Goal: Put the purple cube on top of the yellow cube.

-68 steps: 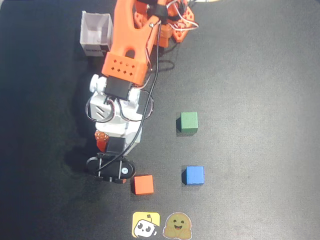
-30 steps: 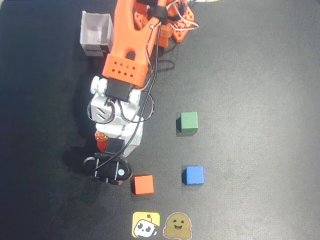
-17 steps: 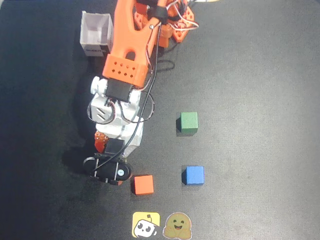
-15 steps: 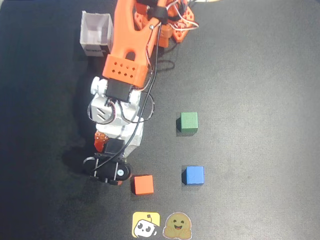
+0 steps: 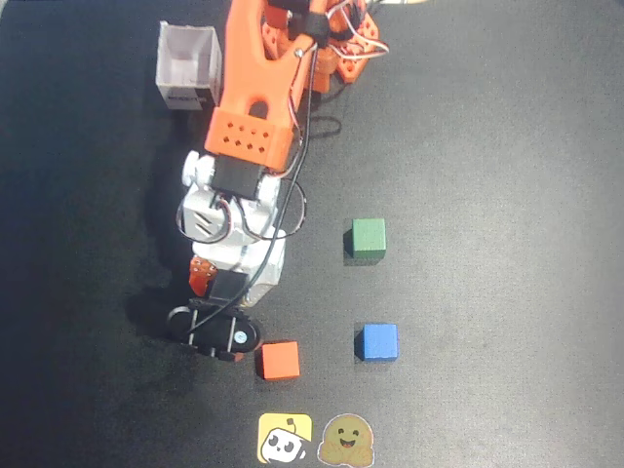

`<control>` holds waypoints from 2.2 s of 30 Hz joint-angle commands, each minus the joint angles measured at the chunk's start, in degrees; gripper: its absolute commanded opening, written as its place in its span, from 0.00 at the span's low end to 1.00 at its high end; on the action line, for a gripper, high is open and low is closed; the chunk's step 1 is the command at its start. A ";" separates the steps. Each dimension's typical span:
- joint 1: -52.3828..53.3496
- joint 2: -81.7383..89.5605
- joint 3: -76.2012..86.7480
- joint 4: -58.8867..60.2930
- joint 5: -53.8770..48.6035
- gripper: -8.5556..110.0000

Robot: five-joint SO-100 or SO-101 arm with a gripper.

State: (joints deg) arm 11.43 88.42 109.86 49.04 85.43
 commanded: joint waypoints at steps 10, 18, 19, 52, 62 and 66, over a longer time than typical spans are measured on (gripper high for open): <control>-0.26 10.90 2.29 -0.70 0.35 0.24; -1.05 22.41 10.28 -1.67 0.35 0.24; -1.32 24.52 11.78 -2.11 -0.09 0.24; -9.05 85.25 54.76 7.12 -3.52 0.07; -10.37 88.77 54.84 18.37 -4.22 0.07; -10.46 88.77 54.84 20.04 -5.89 0.07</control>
State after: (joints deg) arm 1.14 176.57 164.97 68.20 80.95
